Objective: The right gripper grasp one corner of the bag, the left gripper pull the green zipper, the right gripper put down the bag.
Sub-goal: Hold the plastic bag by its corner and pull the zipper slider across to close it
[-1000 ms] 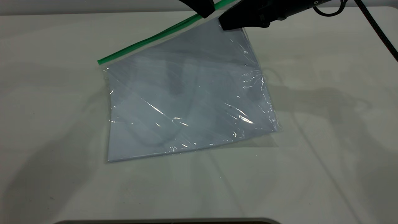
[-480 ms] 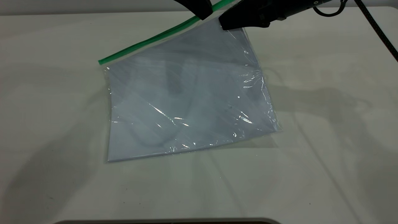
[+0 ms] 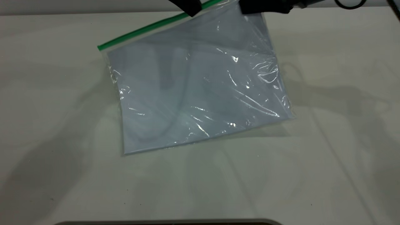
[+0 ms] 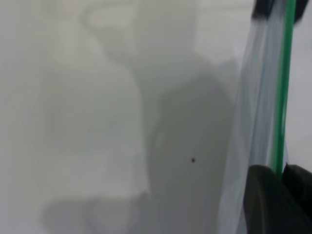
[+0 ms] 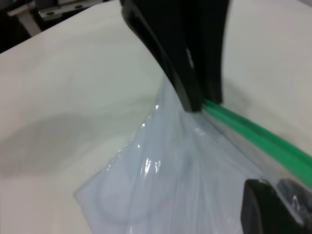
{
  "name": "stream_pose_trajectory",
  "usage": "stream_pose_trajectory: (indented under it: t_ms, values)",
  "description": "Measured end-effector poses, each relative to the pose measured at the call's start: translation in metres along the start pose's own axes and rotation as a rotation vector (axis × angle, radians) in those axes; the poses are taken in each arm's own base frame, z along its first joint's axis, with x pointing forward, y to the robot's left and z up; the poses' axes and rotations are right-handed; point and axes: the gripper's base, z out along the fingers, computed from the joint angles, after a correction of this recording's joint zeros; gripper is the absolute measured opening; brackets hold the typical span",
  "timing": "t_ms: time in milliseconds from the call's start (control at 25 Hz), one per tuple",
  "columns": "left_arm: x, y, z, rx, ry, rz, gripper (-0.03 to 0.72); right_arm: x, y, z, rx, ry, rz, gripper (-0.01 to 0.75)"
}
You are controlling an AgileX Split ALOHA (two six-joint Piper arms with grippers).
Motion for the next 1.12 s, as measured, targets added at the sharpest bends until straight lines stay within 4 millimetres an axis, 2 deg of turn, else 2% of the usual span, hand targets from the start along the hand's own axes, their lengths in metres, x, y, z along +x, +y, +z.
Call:
stream_pose_trajectory:
  t_ms: [440,1120]
  values:
    - [0.027,0.011,-0.016,-0.042,0.071,-0.086,0.073,0.005,-0.015,-0.018,0.045,-0.019,0.031,0.033]
    - [0.077,0.025,-0.050,-0.130,0.194,-0.267,0.073,0.007,-0.022,-0.021,0.099,-0.005,0.049,0.033]
